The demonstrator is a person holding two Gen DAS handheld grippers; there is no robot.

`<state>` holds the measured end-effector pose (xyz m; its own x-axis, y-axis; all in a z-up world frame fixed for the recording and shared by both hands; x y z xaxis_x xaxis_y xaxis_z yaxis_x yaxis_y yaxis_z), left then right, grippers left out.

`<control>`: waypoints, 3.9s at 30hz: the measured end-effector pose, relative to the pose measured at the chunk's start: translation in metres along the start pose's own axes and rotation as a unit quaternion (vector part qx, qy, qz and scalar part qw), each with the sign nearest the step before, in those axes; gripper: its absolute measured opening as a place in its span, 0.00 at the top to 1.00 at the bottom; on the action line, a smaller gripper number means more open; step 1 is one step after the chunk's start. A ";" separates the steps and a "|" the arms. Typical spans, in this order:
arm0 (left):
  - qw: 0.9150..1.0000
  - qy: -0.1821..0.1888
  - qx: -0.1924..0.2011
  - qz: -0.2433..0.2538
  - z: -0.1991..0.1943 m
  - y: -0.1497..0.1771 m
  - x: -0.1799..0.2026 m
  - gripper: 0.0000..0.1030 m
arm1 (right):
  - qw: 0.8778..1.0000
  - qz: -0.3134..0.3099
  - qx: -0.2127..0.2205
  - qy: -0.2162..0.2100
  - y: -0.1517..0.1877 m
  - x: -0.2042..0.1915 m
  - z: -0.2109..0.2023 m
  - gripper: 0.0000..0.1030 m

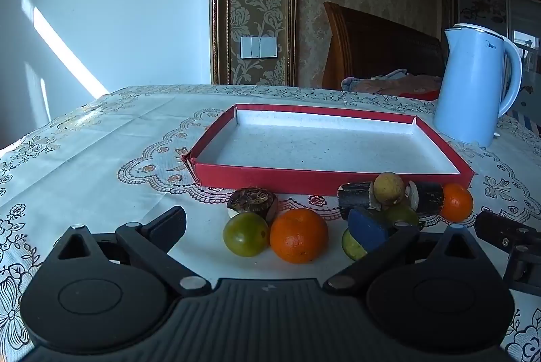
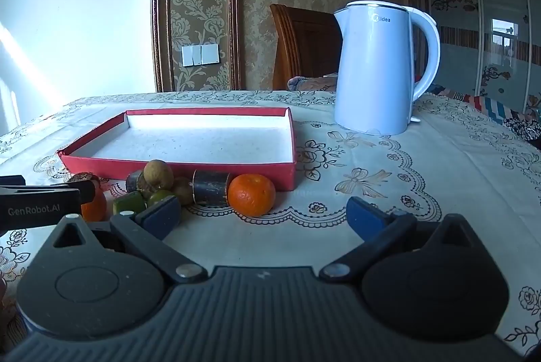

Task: Organize fruits
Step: 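Move the left tool toward the green tomato while the right tool approaches the mandarin, then close the left tool on the dark green tomato while the right tool grasps the mandarin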

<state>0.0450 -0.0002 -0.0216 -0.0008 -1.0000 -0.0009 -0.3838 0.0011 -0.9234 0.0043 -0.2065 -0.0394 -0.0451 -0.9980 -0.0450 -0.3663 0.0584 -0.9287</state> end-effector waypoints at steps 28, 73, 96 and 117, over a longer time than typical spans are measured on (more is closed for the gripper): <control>0.998 0.050 -0.004 0.037 -0.019 0.008 -0.033 0.00 | 0.999 0.016 -0.013 -0.032 0.001 0.002 0.004 0.00; 0.998 0.061 -0.028 0.003 0.000 0.002 -0.040 0.01 | 0.997 0.038 -0.049 -0.056 0.004 0.005 0.014 0.00; 0.997 0.058 -0.052 0.024 0.017 0.000 -0.043 0.35 | 0.996 0.037 -0.054 -0.057 0.005 0.003 0.016 0.00; 0.994 0.084 -0.070 0.006 0.028 0.005 -0.042 0.52 | 0.993 0.036 -0.081 -0.079 0.001 0.000 0.033 0.00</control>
<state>0.0688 0.0413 -0.0363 -0.1563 -0.9856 0.0640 -0.5072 0.0245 -0.8615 0.0349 -0.2078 -0.0525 0.0653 -0.9818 -0.1781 -0.5134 0.1200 -0.8497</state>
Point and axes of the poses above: each gripper's, at about its wrist camera, not at the fingertips, and z roughly the way its jaws point, x to its right, y to its underside, the point moved 5 cm from there along z, roughly the way its jaws point, and after that the axes turned 3 degrees about x, right-handed, at the moved point
